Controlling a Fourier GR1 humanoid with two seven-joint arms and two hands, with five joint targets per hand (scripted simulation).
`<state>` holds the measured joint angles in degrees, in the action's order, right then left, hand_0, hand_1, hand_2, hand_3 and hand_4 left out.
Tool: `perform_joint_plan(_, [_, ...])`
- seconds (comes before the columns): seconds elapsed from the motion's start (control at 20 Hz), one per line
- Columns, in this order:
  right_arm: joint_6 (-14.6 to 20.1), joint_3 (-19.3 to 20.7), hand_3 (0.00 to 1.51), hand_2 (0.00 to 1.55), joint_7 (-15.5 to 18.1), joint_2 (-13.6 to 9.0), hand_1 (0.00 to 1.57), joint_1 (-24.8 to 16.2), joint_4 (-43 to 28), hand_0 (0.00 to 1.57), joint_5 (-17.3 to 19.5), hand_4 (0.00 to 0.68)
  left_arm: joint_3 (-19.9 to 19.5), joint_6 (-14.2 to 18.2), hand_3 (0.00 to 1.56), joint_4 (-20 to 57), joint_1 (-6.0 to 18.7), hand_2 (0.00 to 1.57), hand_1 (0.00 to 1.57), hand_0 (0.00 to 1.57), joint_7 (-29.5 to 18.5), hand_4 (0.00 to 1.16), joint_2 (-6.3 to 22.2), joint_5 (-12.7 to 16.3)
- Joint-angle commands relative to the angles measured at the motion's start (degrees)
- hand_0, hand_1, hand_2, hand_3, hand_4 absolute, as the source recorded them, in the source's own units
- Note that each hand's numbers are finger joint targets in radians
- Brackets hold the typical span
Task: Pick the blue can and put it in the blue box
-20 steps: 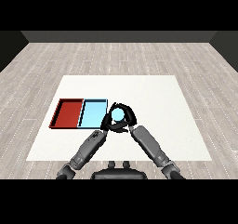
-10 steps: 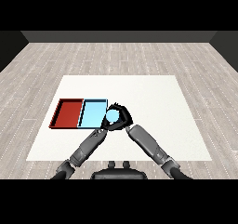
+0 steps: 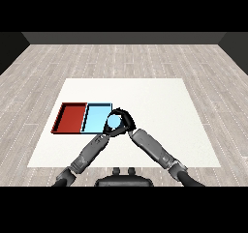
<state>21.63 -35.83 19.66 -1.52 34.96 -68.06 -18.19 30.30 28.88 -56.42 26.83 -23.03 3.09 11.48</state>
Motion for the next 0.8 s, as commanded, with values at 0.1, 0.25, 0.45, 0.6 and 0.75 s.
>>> perform_joint_plan(0.1, [-0.63,1.38,1.39,1.45,-3.67,1.44,1.44,0.8,-2.85,1.44,-1.58,0.606,0.22,1.19,0.68,-2.48,1.82,0.82,0.77,0.77,2.07,0.67,-2.94,0.97])
perform_joint_plan(0.25, [-1.83,0.41,1.39,1.45,1.12,1.45,1.44,2.37,2.87,1.44,-4.36,0.591,0.89,1.28,0.5,1.97,3.1,0.71,0.58,0.58,-1.08,0.66,-2.97,3.28])
perform_joint_plan(0.45, [0.01,-1.29,1.39,1.45,1.64,1.45,1.44,-1.66,0.97,1.44,-2.44,0.58,-1.34,-3.73,1.03,-1.4,-2.19,1.19,1.18,1.18,-2.38,0.63,-2.98,7.24])
perform_joint_plan(0.6, [-2.56,1.62,1.38,1.42,0.11,1.45,1.32,-4.21,-3.11,1.32,-4.29,0.515,-0.38,1.44,1.05,-4.85,-2.61,1.35,1.43,1.43,4.7,0.66,-2.68,5.11])
perform_joint_plan(0.75, [-4.53,4.26,0.8,1.12,-1.28,1.45,1.09,-1.14,-1.05,1.09,-6.5,0.0,0.86,-0.2,1.47,1.27,0.13,1.54,1.57,1.57,-1.68,0.76,-3.01,9.31])
